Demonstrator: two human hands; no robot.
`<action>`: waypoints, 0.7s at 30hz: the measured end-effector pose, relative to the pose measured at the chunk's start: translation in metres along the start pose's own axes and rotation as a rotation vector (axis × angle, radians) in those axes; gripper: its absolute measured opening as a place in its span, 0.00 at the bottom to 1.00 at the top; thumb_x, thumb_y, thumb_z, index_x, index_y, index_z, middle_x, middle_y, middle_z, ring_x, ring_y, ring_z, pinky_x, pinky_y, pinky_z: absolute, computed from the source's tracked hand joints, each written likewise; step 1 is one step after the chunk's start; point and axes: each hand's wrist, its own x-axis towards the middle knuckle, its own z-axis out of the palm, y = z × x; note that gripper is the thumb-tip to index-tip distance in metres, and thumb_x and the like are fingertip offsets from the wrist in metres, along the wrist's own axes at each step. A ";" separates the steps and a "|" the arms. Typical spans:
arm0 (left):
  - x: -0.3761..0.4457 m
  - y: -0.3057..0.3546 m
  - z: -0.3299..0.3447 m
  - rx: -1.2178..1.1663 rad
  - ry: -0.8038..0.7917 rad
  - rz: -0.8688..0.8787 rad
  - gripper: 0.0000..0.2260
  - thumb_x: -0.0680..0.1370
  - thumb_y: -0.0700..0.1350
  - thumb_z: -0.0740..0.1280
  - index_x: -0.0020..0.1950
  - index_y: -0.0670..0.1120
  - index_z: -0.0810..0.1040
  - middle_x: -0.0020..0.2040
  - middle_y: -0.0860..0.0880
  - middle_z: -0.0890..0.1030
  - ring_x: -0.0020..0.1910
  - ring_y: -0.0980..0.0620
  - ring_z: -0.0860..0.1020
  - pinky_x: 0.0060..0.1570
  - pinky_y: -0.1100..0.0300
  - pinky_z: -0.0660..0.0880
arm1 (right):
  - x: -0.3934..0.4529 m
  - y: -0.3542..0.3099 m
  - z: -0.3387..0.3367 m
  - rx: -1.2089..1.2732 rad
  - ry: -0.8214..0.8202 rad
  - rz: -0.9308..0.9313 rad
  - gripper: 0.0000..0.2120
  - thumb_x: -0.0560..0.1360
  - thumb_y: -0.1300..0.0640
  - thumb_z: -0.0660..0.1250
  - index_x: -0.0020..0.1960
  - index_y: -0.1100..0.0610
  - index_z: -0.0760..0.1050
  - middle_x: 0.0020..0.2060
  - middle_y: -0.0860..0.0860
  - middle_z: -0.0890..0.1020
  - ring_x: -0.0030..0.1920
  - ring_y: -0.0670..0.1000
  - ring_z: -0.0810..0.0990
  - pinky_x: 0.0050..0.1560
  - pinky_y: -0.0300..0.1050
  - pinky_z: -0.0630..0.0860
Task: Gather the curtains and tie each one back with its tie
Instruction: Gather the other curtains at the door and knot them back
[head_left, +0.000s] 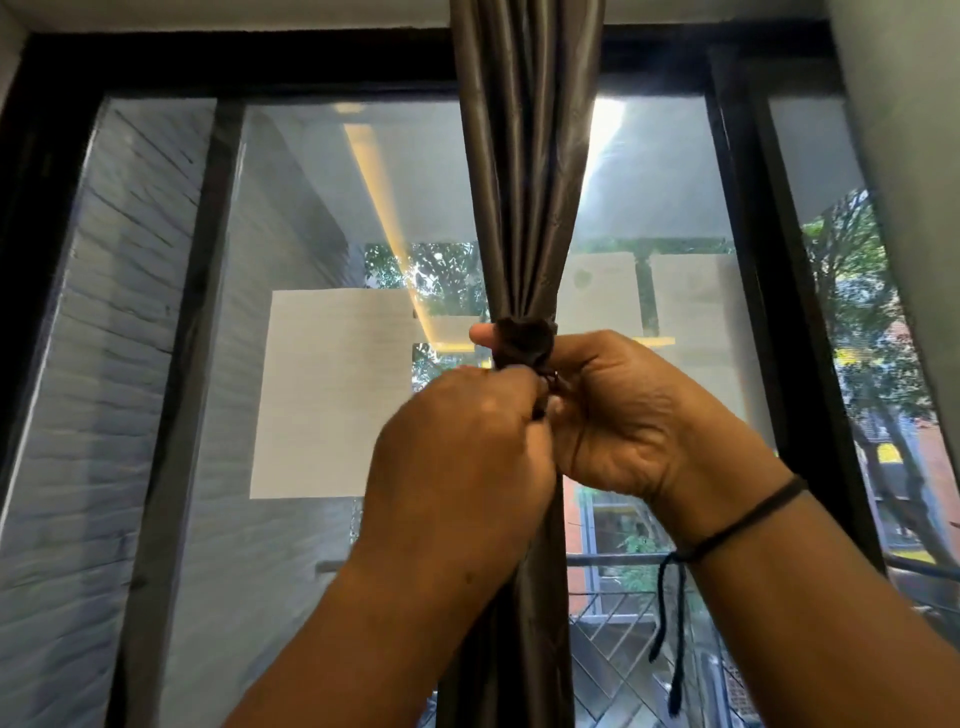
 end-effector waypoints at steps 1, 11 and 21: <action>-0.004 0.001 0.003 -0.004 -0.032 0.051 0.05 0.71 0.48 0.67 0.41 0.50 0.82 0.34 0.48 0.81 0.32 0.46 0.78 0.28 0.56 0.74 | 0.004 0.004 -0.002 0.019 0.015 -0.040 0.10 0.77 0.62 0.59 0.53 0.61 0.78 0.37 0.55 0.76 0.31 0.49 0.75 0.30 0.38 0.78; 0.039 -0.039 -0.001 -0.519 -0.262 -0.411 0.05 0.75 0.49 0.68 0.51 0.53 0.79 0.42 0.49 0.81 0.34 0.56 0.79 0.33 0.66 0.75 | 0.014 0.021 -0.004 -0.545 0.199 -0.334 0.09 0.78 0.61 0.64 0.41 0.61 0.79 0.28 0.55 0.81 0.26 0.49 0.78 0.33 0.45 0.80; 0.067 -0.060 0.002 -0.745 -0.639 -0.477 0.02 0.72 0.38 0.71 0.43 0.41 0.83 0.35 0.45 0.83 0.32 0.55 0.81 0.29 0.67 0.76 | 0.023 0.035 -0.012 -1.144 0.556 -0.559 0.04 0.75 0.50 0.62 0.46 0.48 0.68 0.38 0.53 0.83 0.37 0.58 0.82 0.40 0.57 0.80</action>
